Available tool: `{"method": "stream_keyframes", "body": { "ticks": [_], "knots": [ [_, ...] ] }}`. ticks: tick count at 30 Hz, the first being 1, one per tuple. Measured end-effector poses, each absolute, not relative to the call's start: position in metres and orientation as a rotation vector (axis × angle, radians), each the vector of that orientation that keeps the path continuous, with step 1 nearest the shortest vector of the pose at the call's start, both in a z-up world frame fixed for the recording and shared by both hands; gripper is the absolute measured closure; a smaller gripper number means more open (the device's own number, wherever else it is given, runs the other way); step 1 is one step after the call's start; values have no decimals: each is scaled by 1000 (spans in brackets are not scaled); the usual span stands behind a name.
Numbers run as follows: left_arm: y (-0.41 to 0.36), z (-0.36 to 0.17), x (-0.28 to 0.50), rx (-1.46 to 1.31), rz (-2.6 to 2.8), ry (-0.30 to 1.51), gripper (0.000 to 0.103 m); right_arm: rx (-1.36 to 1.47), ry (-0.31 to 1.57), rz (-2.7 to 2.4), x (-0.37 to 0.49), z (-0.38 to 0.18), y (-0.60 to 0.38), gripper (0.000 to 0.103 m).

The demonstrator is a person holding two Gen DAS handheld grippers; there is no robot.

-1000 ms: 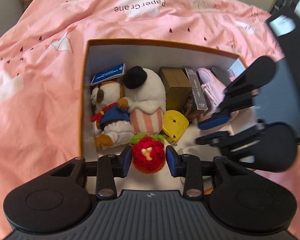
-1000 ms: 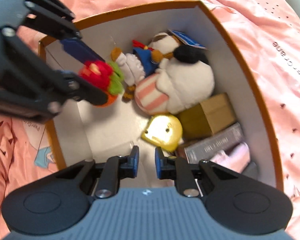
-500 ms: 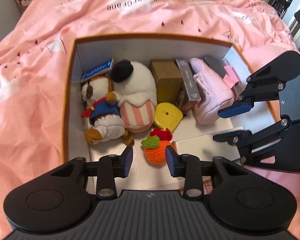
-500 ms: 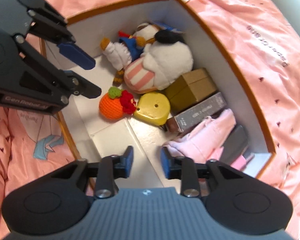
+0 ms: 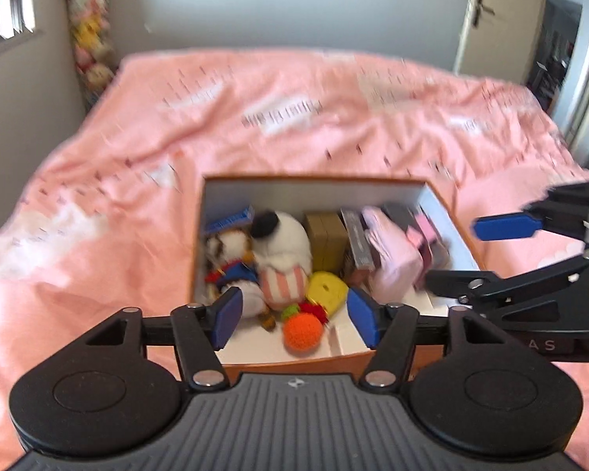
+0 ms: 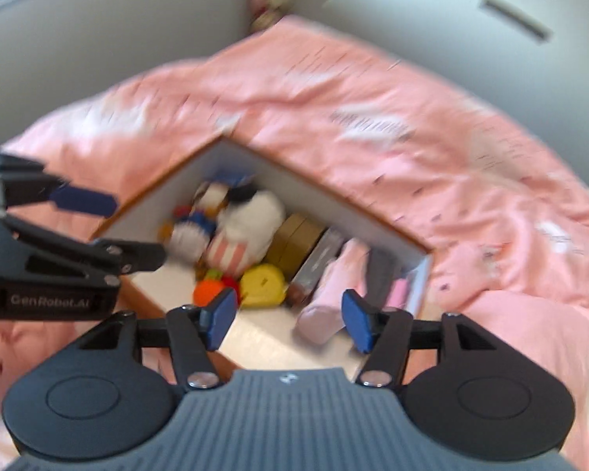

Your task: Organize objects

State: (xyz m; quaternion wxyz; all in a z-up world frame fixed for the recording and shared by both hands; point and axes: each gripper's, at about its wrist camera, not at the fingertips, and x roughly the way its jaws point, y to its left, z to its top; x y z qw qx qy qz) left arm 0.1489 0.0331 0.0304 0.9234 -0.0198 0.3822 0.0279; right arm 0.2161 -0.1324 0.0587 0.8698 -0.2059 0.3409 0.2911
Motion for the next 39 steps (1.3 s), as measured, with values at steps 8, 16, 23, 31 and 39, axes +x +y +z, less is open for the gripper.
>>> {"method": "stream_keyframes", "body": {
  "ticks": [8, 16, 23, 31, 39],
  "knots": [
    [17, 58, 93, 30, 137, 561, 15, -203, 481, 361, 150, 80, -167, 24],
    [15, 55, 62, 68, 174, 501, 14, -79, 347, 201, 95, 79, -178, 12],
    [28, 33, 60, -5, 159, 560, 14, -99, 340, 191, 81, 61, -168, 12],
    [32, 4, 67, -42, 144, 661, 14, -140, 423, 188, 93, 34, -160, 12],
    [30, -4, 71, -55, 139, 697, 14, -126, 455, 180, 100, 26, -162, 11]
  ]
}}
